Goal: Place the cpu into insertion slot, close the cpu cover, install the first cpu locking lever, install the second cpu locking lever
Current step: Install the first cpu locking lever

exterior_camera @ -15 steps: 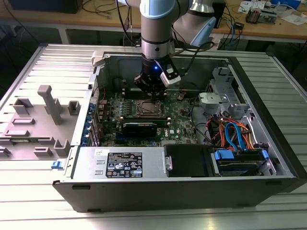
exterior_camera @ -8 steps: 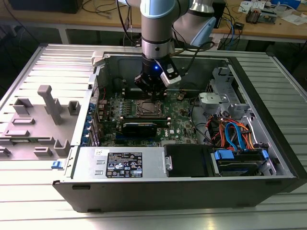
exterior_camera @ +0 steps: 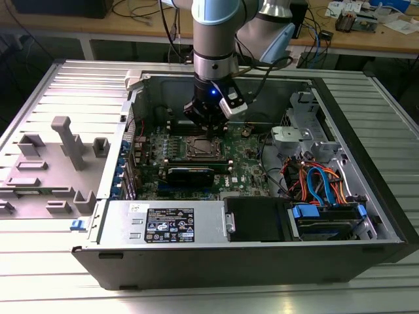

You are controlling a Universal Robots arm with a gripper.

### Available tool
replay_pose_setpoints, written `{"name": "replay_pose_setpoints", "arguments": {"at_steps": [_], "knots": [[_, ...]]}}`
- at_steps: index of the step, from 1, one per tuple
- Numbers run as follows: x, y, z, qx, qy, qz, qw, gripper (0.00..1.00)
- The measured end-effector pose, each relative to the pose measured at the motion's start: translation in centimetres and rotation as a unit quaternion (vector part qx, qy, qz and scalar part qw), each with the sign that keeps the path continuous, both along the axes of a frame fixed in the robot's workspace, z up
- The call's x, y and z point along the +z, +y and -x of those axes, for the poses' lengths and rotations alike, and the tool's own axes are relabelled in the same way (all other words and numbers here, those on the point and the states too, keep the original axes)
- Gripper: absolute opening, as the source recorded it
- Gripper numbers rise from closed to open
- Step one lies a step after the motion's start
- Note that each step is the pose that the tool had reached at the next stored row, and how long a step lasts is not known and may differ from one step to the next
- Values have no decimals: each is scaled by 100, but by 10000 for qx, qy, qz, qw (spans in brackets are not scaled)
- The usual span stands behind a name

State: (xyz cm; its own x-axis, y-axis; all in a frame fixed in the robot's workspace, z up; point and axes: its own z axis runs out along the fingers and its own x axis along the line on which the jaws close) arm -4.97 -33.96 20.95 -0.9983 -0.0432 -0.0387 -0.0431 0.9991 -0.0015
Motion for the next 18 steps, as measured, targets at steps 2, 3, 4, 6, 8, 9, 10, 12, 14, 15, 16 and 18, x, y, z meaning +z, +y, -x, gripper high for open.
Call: {"name": "replay_pose_setpoints", "arguments": {"at_steps": [2,3,4,6,8,9,10,12,14,15,16,18], "knots": [[0,1,5,0,0,-1,10000,11],[0,1,8,0,0,-1,10000,11],[-1,1,14,0,0,-1,10000,11],[0,0,33,0,0,0,10000,11],[0,0,61,1,1,0,10000,11],[0,0,76,1,1,0,10000,11],[0,0,113,3,0,0,10000,11],[0,0,165,10,1,0,10000,11],[0,1,197,17,0,-1,10000,11],[0,0,209,19,0,-1,10000,11],[0,0,219,21,1,0,10000,11],[0,0,224,26,1,0,10000,11]]}}
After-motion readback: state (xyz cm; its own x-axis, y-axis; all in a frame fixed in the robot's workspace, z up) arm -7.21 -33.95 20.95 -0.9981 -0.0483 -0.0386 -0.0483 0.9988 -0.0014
